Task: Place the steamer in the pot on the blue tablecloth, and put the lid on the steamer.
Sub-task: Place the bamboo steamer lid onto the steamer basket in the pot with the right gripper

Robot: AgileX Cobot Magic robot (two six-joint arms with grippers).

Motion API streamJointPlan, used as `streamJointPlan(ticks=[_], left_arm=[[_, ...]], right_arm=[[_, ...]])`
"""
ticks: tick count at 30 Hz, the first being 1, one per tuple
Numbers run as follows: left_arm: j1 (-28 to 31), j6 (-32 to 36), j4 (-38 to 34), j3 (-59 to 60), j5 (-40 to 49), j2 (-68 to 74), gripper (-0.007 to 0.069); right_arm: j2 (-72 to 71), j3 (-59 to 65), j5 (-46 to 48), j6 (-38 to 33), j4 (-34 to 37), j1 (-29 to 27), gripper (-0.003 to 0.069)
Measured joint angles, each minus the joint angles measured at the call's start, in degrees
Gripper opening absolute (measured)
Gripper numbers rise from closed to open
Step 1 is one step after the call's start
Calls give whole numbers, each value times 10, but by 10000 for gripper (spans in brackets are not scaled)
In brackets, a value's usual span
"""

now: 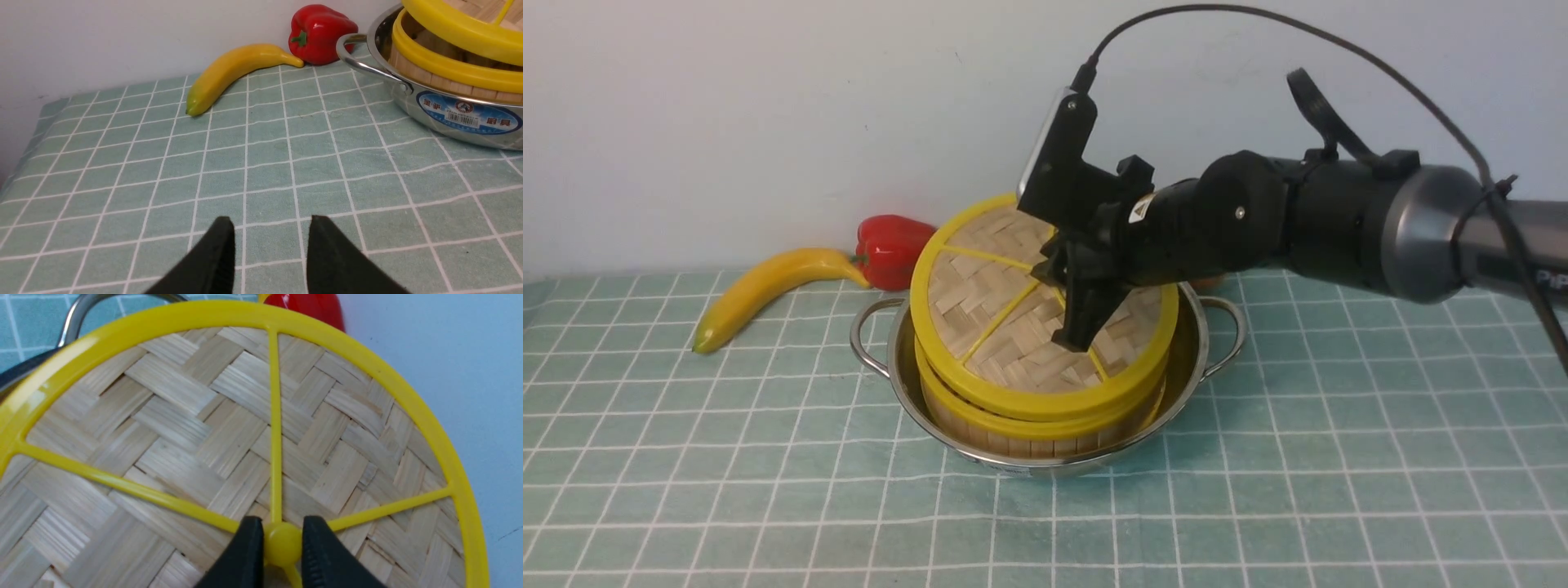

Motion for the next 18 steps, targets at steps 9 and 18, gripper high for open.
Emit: streamJointPlan(ticks=[9,18], left_arm=[[0,0,0,0,0,0,243],[0,0,0,0,0,0,243]], right_arm=[[0,0,25,0,2,0,133],[5,0,-7,-1,4,0,133]])
